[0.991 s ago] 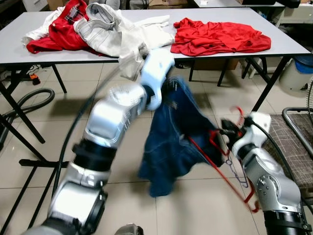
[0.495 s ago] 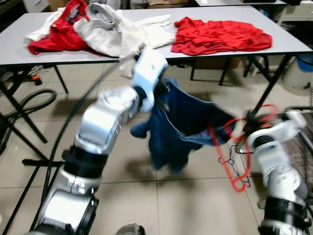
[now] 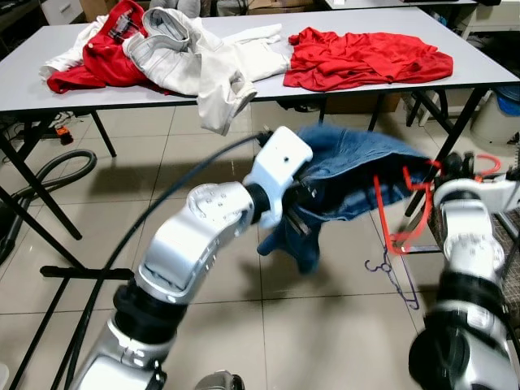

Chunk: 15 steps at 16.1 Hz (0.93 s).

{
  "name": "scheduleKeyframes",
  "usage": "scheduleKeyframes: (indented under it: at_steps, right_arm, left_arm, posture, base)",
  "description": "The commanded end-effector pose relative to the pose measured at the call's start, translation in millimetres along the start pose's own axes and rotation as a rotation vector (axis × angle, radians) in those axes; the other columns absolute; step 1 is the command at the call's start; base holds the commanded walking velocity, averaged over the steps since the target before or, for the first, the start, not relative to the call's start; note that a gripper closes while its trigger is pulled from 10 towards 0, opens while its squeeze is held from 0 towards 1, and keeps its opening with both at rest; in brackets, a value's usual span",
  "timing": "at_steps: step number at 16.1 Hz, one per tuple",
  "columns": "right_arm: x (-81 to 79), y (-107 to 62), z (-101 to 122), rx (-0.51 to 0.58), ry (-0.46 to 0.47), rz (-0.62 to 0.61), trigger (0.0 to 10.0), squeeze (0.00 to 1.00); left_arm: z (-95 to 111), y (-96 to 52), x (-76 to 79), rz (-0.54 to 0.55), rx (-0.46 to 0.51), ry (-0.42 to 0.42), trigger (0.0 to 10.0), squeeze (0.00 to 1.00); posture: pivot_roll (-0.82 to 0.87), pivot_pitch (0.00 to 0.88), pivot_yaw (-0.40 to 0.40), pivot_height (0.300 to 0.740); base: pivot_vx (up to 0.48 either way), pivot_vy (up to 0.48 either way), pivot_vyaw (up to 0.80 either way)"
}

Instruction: Hang hanger

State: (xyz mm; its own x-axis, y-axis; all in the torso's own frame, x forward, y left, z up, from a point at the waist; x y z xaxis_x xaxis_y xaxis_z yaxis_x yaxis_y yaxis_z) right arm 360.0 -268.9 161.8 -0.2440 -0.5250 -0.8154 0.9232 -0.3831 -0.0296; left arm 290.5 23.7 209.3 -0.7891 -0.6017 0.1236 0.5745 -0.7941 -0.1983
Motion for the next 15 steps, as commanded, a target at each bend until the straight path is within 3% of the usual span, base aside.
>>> scheduleKeyframes:
  at_steps: [1, 5, 7, 9, 10, 11, 13, 15]
  right_arm:
    - [-3.1, 3.8, 8.2, 0.051, 0.042, -0.01, 10.0, 0.0]
    - [-13.6, 14.4, 1.2, 0.094, 0.117, -0.048, 10.0, 0.0]
    - [-17.5, 17.7, 0.7, 0.109, 0.127, -0.059, 10.0, 0.0]
    - [-21.2, 20.1, -0.3, 0.118, 0.121, -0.061, 10.0, 0.0]
    - [-22.3, 21.0, -4.3, 0.113, 0.097, -0.067, 10.0, 0.0]
    - [-22.3, 20.8, -7.0, 0.111, 0.081, -0.07, 10.0, 0.0]
    - [-21.0, 19.6, -12.6, 0.098, 0.039, -0.076, 10.0, 0.0]
    - [-19.6, 16.7, -24.8, 0.056, -0.044, -0.064, 10.0, 0.0]
  left_arm:
    - [-2.9, 4.3, 7.1, -0.011, 0.005, 0.019, 10.0, 0.0]
    - [-20.1, 26.2, 44.2, -0.147, -0.023, 0.034, 10.0, 0.0]
    - [-16.8, 32.8, 59.8, -0.214, -0.002, 0.001, 10.0, 0.0]
    - [3.6, 35.4, 77.6, -0.316, 0.087, -0.137, 10.0, 0.0]
    - [25.3, 39.6, 86.4, -0.362, 0.168, -0.297, 10.0, 0.0]
    - [35.1, 41.4, 90.2, -0.382, 0.204, -0.368, 10.0, 0.0]
    - [53.8, 42.0, 92.6, -0.411, 0.277, -0.486, 10.0, 0.0]
    - [76.5, 41.7, 75.8, -0.368, 0.386, -0.619, 10.0, 0.0]
  posture:
    - [0.01, 0.033, 0.058, 0.74]
    - [0.02, 0.047, 0.047, 0.74]
    - [0.02, 0.049, 0.048, 0.74]
    - [0.02, 0.049, 0.048, 0.74]
    - [0.03, 0.054, 0.043, 0.74]
    - [0.03, 0.054, 0.041, 0.74]
    - [0.03, 0.053, 0.04, 0.74]
    - [0.03, 0.05, 0.039, 0.74]
  base:
    - [0.0, 0.0, 0.0]
    - [0.0, 0.0, 0.0]
    - [0.0, 0.0, 0.0]
    - [0.0, 0.0, 0.0]
    - [0.0, 0.0, 0.0]
    - [0.0, 0.0, 0.0]
    - [0.0, 0.0, 0.0]
    - [0.0, 0.0, 0.0]
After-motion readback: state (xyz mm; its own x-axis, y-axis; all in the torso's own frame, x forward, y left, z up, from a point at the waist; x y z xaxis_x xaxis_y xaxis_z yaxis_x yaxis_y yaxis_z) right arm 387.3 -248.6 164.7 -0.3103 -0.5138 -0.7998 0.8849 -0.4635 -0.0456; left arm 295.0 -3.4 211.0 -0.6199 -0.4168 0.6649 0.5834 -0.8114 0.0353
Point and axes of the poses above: a point about 5 cm out from each wrist's last joint towards the gripper, its own y axis pointing out of the wrist towards the gripper, its own z axis along the axis of the wrist's last joint, x = y × z, the point moved 1 cm from there along y, pointing out of the wrist towards the gripper, and after that the axes turned 14 degrees about -y, right-handed, at the moved point
